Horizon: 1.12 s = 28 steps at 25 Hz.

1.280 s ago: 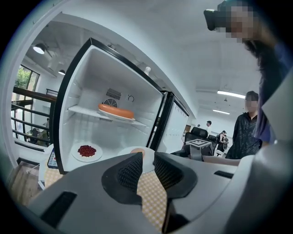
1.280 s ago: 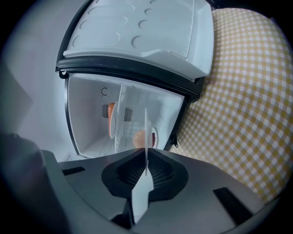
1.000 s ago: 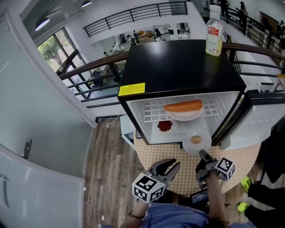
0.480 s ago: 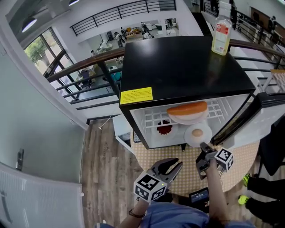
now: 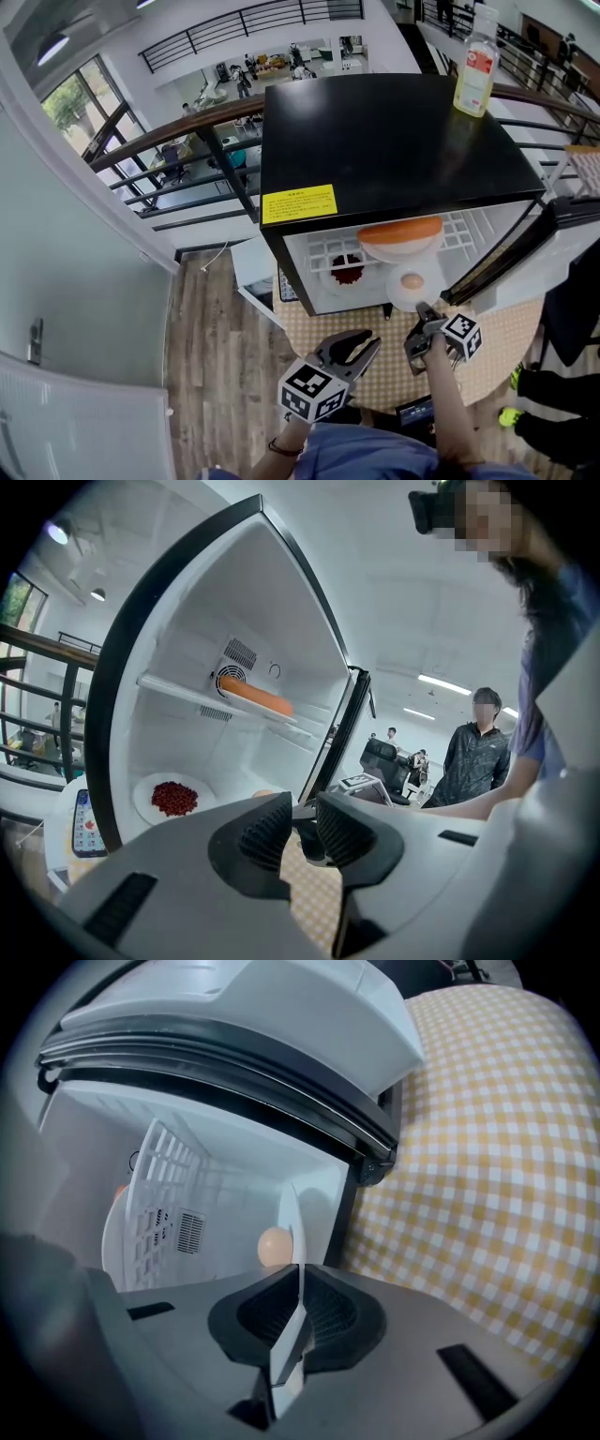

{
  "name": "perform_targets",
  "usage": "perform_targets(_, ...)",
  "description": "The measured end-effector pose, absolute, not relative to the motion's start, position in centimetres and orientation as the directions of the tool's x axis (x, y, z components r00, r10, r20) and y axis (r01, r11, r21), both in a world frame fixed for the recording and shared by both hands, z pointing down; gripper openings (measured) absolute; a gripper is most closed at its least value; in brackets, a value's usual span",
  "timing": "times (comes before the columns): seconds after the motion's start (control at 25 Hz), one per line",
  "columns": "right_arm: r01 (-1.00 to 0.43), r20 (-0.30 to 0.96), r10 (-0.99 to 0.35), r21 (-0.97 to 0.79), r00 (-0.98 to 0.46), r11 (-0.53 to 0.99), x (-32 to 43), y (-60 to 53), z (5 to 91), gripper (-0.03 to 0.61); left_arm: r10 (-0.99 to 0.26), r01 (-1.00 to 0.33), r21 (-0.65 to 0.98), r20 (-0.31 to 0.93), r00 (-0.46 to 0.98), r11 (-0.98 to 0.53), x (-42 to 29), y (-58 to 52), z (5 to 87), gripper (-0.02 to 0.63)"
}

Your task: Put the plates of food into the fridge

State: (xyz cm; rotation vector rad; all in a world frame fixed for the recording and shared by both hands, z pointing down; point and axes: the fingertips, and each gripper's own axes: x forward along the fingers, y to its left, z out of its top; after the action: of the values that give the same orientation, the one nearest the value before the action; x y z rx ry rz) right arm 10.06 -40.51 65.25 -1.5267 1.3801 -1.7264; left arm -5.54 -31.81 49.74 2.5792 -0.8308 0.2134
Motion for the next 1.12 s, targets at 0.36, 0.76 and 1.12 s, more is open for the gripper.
perform_targets(0.36, -0.379, 0.462, -0.857, -0.853, -0.227, -0.359, 9.6, -42.7, 65.1, 0.026, -0.530, -0.589, 0.356, 0.256, 0.808, -0.726, -5.9, -32.6, 49.7, 0.091)
perform_targets(0.76, -0.474, 0.475, -0.859, -0.811, -0.193, -0.342, 10.0, -47.1, 64.8, 0.029, -0.539, -0.600, 0.360, 0.262, 0.800, -0.715, -6.2, -32.9, 49.9, 0.091)
perform_targets(1.12, -0.762, 0.550, -0.821, -0.595, -0.155, -0.255, 10.4, -48.6, 65.1, 0.084, -0.546, -0.609, 0.363, 0.271, 0.793, -0.705, -6.4, -33.3, 50.2, 0.091)
